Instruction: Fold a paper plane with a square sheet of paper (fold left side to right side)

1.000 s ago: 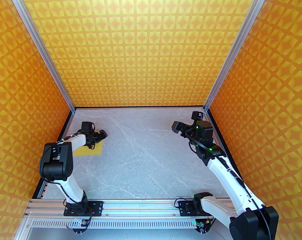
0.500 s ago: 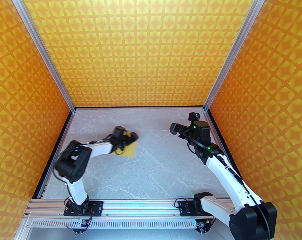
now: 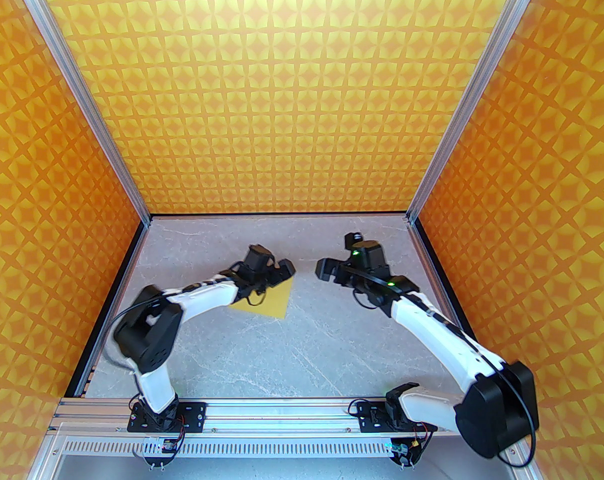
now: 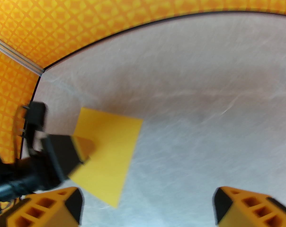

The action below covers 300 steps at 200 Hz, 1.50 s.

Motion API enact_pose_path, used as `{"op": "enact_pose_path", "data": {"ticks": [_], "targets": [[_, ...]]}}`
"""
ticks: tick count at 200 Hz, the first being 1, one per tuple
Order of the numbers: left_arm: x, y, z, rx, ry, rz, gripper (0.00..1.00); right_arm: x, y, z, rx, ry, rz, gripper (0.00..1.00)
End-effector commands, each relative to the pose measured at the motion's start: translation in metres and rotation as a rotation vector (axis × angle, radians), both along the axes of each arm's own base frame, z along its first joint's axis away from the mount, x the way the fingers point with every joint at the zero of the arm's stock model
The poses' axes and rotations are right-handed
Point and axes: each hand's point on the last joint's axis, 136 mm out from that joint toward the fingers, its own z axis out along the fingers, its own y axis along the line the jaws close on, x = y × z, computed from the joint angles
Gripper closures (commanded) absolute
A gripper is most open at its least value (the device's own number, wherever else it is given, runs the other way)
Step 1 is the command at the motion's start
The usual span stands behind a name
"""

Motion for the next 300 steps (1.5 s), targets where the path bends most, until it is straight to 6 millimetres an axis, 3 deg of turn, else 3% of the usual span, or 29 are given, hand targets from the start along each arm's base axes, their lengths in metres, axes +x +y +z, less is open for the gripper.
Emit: {"op": "enact_pose_path", "data": {"ticks": [1,12,27,40,69,97,139,167,241,300], "targets": [[-0.006,0.056,0.008,0.172,-0.047,0.0,0.01,-0.001,0.036,-0.02,0.088,0.062,0.014,0.46],[-0.008,0.08,0.009,0.189,-0.036,0.025,0.01,-0.001,0.056,-0.031,0.131,0.097,0.014,0.69],[-0.011,0.103,0.012,0.18,-0.023,0.016,0.01,0.0,0.081,-0.047,0.153,0.136,0.01,0.91],[-0.014,0.119,0.016,0.206,-0.025,0.012,0.01,0.001,0.099,-0.062,0.154,0.168,-0.004,1.0],[-0.022,0.129,0.022,0.264,-0.05,-0.036,0.01,0.006,0.128,-0.103,0.148,0.26,-0.055,1.0],[-0.029,0.133,0.016,0.275,-0.037,-0.043,0.01,0.016,0.138,-0.125,0.145,0.299,-0.087,1.0],[-0.034,0.132,0.003,0.27,-0.008,-0.046,0.01,0.027,0.138,-0.145,0.037,0.313,-0.084,1.0],[-0.03,0.128,-0.001,0.265,0.006,-0.067,0.01,0.023,0.121,-0.16,-0.067,0.347,-0.07,1.0],[-0.023,0.111,-0.017,0.205,0.048,-0.098,0.0,0.025,0.081,-0.169,-0.15,0.399,0.055,1.0],[-0.015,0.093,-0.028,0.155,0.082,-0.139,0.04,0.043,0.055,-0.164,-0.307,0.377,0.138,1.0]]}}
